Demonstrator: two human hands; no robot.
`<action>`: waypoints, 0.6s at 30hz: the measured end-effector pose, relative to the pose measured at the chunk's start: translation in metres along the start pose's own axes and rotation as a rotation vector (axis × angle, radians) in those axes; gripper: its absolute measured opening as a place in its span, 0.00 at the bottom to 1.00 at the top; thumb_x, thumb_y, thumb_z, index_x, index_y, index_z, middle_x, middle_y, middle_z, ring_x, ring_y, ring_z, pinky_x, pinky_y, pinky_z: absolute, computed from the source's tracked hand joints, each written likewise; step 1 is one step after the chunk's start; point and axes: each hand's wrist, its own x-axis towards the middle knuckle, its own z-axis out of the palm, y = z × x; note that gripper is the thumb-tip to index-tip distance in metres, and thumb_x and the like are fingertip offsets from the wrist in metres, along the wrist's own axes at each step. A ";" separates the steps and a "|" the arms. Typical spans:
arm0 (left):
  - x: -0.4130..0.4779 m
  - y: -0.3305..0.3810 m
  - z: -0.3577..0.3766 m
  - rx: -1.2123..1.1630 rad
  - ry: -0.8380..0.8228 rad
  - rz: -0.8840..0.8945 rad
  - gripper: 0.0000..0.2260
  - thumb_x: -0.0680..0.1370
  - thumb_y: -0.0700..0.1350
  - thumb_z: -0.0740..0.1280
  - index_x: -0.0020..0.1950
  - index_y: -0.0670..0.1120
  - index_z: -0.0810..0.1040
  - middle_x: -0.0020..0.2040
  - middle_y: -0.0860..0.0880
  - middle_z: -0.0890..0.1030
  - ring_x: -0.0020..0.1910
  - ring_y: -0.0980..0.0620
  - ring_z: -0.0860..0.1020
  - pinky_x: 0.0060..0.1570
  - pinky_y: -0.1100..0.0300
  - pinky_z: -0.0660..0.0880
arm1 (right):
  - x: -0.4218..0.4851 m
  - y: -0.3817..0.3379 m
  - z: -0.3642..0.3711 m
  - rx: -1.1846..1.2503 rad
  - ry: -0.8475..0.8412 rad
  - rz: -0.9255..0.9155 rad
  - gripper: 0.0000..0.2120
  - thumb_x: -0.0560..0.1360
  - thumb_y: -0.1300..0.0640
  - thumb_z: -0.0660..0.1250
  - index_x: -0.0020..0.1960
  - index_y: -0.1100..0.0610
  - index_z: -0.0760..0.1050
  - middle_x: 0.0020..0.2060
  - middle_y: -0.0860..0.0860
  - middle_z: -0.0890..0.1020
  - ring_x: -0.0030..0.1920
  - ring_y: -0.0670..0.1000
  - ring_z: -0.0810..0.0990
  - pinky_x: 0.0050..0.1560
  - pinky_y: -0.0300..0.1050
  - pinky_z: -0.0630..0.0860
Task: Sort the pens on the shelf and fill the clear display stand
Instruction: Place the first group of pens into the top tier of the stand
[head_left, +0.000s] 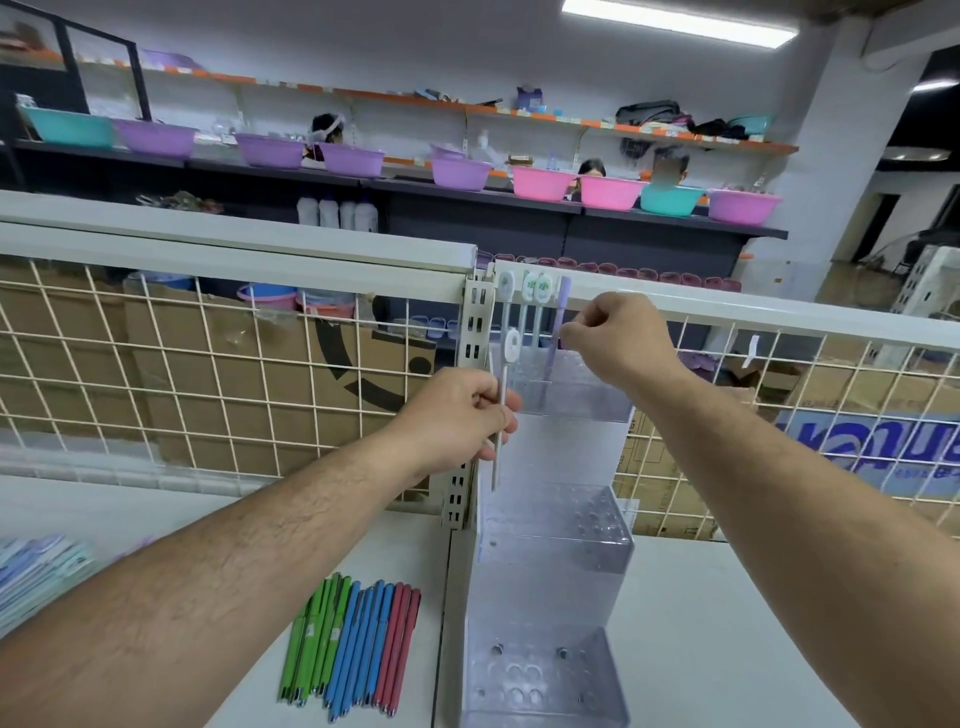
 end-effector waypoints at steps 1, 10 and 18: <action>0.001 0.001 0.002 -0.005 -0.001 0.009 0.07 0.81 0.37 0.65 0.55 0.44 0.81 0.47 0.46 0.83 0.43 0.50 0.83 0.42 0.57 0.82 | -0.007 0.000 -0.005 0.093 -0.056 0.002 0.06 0.76 0.58 0.71 0.43 0.61 0.80 0.31 0.50 0.79 0.31 0.48 0.74 0.30 0.41 0.72; 0.014 0.010 0.025 0.003 -0.057 0.075 0.08 0.83 0.40 0.62 0.54 0.44 0.81 0.43 0.48 0.84 0.34 0.61 0.79 0.36 0.62 0.77 | -0.043 0.003 -0.017 0.279 -0.407 -0.106 0.07 0.75 0.63 0.74 0.44 0.68 0.82 0.31 0.53 0.80 0.24 0.40 0.70 0.25 0.30 0.65; 0.015 -0.002 0.025 0.210 -0.065 0.111 0.03 0.79 0.46 0.69 0.51 0.52 0.82 0.44 0.54 0.82 0.44 0.55 0.81 0.46 0.58 0.80 | -0.016 0.006 -0.036 0.474 -0.040 0.053 0.06 0.80 0.59 0.67 0.44 0.57 0.76 0.37 0.53 0.83 0.32 0.47 0.82 0.30 0.42 0.73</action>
